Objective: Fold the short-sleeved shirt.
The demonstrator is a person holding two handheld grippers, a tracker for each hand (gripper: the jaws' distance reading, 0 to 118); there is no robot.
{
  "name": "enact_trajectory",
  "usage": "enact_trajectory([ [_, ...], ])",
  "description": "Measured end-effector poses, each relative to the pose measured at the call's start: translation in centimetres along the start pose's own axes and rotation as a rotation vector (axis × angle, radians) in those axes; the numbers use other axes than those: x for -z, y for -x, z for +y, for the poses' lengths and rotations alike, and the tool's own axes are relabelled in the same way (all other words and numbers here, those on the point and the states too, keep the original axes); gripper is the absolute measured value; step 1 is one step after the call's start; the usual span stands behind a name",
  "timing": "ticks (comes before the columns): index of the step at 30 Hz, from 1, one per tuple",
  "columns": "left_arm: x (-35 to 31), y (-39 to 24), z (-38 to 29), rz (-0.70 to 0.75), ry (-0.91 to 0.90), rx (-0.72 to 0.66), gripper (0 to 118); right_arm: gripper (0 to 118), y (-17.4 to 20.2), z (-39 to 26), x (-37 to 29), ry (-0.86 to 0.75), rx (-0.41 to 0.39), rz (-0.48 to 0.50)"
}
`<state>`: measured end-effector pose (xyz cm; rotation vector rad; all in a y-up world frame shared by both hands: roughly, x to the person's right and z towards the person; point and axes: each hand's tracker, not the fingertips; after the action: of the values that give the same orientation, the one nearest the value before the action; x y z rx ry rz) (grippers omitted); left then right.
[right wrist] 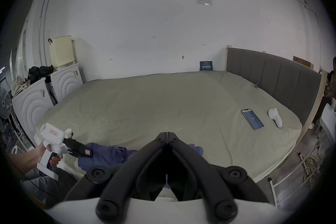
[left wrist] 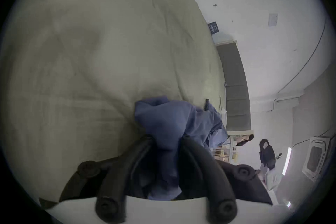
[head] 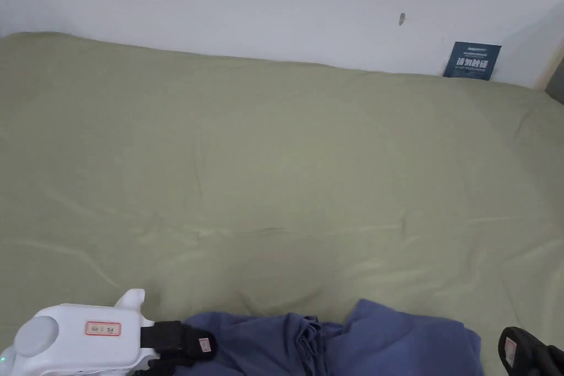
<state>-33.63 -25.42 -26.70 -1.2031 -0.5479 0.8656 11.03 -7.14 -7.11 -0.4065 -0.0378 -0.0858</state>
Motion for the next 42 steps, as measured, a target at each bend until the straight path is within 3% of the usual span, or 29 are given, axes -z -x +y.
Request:
enact_trajectory([
  [6,-5.4,-1.7,-0.5,0.048,-0.154,-0.018,15,0,0.0,0.9,0.0,-0.030,-0.008,0.011],
  [9,-10.8,-3.3,-1.0,0.144,-0.271,0.028,15,0,0.2,1.1,0.0,-0.037,-0.016,0.023],
  [15,-18.5,-6.7,-1.1,0.393,-0.301,0.090,15,0,0.6,0.8,0.1,-0.040,-0.027,0.062],
  [22,-13.6,-13.6,-1.0,0.398,-0.187,0.156,15,0,0.3,0.4,-0.6,-0.047,0.006,0.078],
  [32,1.2,-22.3,-3.0,0.446,-0.039,0.346,16,0,-3.0,-0.1,-1.4,-0.031,0.025,0.023],
  [33,3.3,-22.6,-3.2,0.470,-0.027,0.393,35,0,-3.3,-0.3,-1.4,-0.027,0.030,0.020],
  [35,6.8,-22.6,-3.4,0.402,-0.031,0.418,104,0,-3.6,-0.7,-1.5,-0.014,0.036,0.001],
  [36,8.4,-22.5,-3.3,0.388,0.007,0.424,118,0,-3.8,-0.9,-1.6,-0.006,0.039,-0.004],
  [39,10.2,-22.3,-3.1,0.260,0.029,0.346,116,0,-4.5,-1.3,-2.1,0.012,0.048,-0.025],
  [42,8.1,-22.0,-2.8,0.174,0.005,0.313,114,0,-4.9,-1.5,-2.3,0.022,0.052,-0.034],
])
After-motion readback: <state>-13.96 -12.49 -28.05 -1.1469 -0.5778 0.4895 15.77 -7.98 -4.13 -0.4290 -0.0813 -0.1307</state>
